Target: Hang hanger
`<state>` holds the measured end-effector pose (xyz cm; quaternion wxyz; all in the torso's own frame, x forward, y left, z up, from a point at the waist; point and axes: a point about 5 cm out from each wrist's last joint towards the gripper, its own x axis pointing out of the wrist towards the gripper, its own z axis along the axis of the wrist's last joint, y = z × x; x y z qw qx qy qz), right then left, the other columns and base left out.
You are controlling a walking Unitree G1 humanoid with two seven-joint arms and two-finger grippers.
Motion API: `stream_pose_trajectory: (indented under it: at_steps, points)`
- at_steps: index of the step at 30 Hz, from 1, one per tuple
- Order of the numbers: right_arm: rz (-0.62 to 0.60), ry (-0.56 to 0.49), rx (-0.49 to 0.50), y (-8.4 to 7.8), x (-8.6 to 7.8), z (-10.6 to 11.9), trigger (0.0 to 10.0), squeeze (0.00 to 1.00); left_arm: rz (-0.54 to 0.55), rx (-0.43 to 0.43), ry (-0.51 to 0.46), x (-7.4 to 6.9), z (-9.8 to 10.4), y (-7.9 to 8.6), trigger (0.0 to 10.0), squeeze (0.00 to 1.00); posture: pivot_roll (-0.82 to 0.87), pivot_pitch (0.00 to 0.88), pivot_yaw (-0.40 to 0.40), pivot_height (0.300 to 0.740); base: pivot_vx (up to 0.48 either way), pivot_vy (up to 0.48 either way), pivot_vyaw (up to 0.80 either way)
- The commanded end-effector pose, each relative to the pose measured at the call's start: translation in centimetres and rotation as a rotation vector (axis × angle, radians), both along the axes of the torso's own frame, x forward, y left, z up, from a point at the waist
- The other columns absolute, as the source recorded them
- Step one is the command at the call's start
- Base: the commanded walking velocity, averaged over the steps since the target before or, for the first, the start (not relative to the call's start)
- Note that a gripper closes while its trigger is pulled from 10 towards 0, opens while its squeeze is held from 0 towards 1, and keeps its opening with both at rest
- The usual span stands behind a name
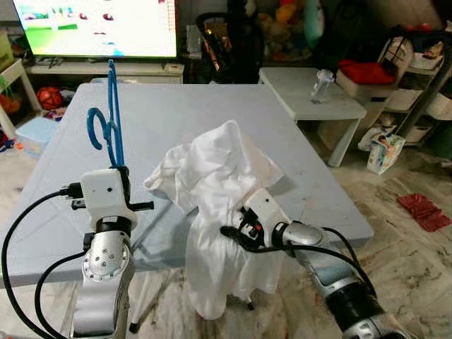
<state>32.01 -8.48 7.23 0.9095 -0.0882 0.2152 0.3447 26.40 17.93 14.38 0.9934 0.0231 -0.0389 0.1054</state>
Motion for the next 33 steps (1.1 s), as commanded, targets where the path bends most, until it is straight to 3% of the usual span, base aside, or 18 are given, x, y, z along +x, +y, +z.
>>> stream_pose_trajectory:
  at_steps: [1, 10, 16, 17, 18, 20, 22, 26, 28, 30, 31, 32, 33]
  points:
    - [-0.105, 0.003, -0.002, -1.2, 1.1, 0.1, 0.0, 0.00, 0.003, -0.015, 0.111, -0.3, -2.1, 0.0, 10.0, 0.00, 0.12, 0.000, -0.113, 0.740, 0.000, 0.000, 0.00]
    - [-0.140, 0.022, 0.032, 0.1, 2.7, 0.7, 0.0, 0.00, 0.017, -0.017, 0.111, -0.5, -2.1, 0.1, 10.0, 0.00, 0.14, 0.000, -0.133, 0.740, 0.000, 0.000, 0.00]
    - [-0.151, 0.000, 0.044, 0.9, 4.5, 2.6, 0.0, 0.00, 0.025, -0.014, 0.108, -0.5, -2.1, 0.3, 10.0, 0.00, 0.14, 0.000, -0.141, 0.740, 0.000, 0.000, 0.00]
    - [-0.151, -0.027, 0.050, 1.3, 5.2, 3.8, 0.0, 0.00, 0.028, -0.013, 0.109, -0.6, -2.1, 0.4, 10.0, 0.00, 0.14, 0.000, -0.141, 0.740, 0.000, 0.000, 0.00]
    - [-0.153, -0.117, 0.086, 2.4, 6.8, 7.3, 0.0, 0.00, 0.032, -0.010, 0.111, -0.7, -2.1, 0.5, 10.0, 0.00, 0.15, 0.000, -0.141, 0.740, 0.000, 0.000, 0.00]
    - [-0.164, -0.245, 0.195, 3.9, 8.3, 12.5, 0.0, 0.00, 0.037, -0.007, 0.111, -0.8, -2.1, 0.6, 10.0, 0.00, 0.15, 0.000, -0.141, 0.740, 0.000, 0.000, 0.00]
    - [-0.166, -0.276, 0.234, 4.3, 8.6, 13.9, 0.0, 0.00, 0.039, -0.007, 0.110, -0.8, -2.1, 0.6, 10.0, 0.00, 0.16, 0.000, -0.142, 0.740, 0.000, 0.000, 0.00]
    - [-0.234, -0.577, 0.578, 5.1, 9.1, 24.8, 0.0, 0.00, 0.041, -0.015, 0.104, -1.0, -1.9, 0.6, 10.0, 0.00, 0.17, 0.000, -0.143, 0.740, 0.000, 0.000, 0.00]
    - [-0.232, -0.625, 0.629, 5.3, 8.9, 26.7, 0.0, 0.00, 0.041, -0.014, 0.106, -1.0, -2.0, 0.5, 10.0, 0.00, 0.17, 0.000, -0.143, 0.740, 0.000, 0.000, 0.00]
    - [-0.214, -0.632, 0.641, 5.7, 8.7, 27.1, 0.0, 0.00, 0.041, -0.015, 0.109, -1.1, -2.1, 0.5, 10.0, 0.00, 0.17, 0.000, -0.144, 0.740, 0.000, 0.000, 0.00]
    - [-0.200, -0.615, 0.609, 6.1, 8.7, 26.4, 2.2, 0.00, 0.040, -0.016, 0.110, -1.1, -2.1, 0.4, 10.0, 0.00, 0.17, 0.000, -0.144, 0.740, 0.000, 0.000, 0.00]
    - [-0.192, -0.603, 0.584, 6.4, 8.7, 25.8, 10.0, 0.00, 0.040, -0.017, 0.111, -1.1, -2.1, 0.4, 10.0, 0.00, 0.17, 0.000, -0.145, 0.740, 0.000, 0.000, 0.00]
    - [-0.151, -0.557, 0.477, 7.1, 8.7, 23.4, 10.0, 0.00, 0.038, -0.018, 0.110, -1.0, -2.1, 0.2, 10.0, 0.00, 0.16, 0.000, -0.148, 0.740, 0.000, 0.000, 0.00]
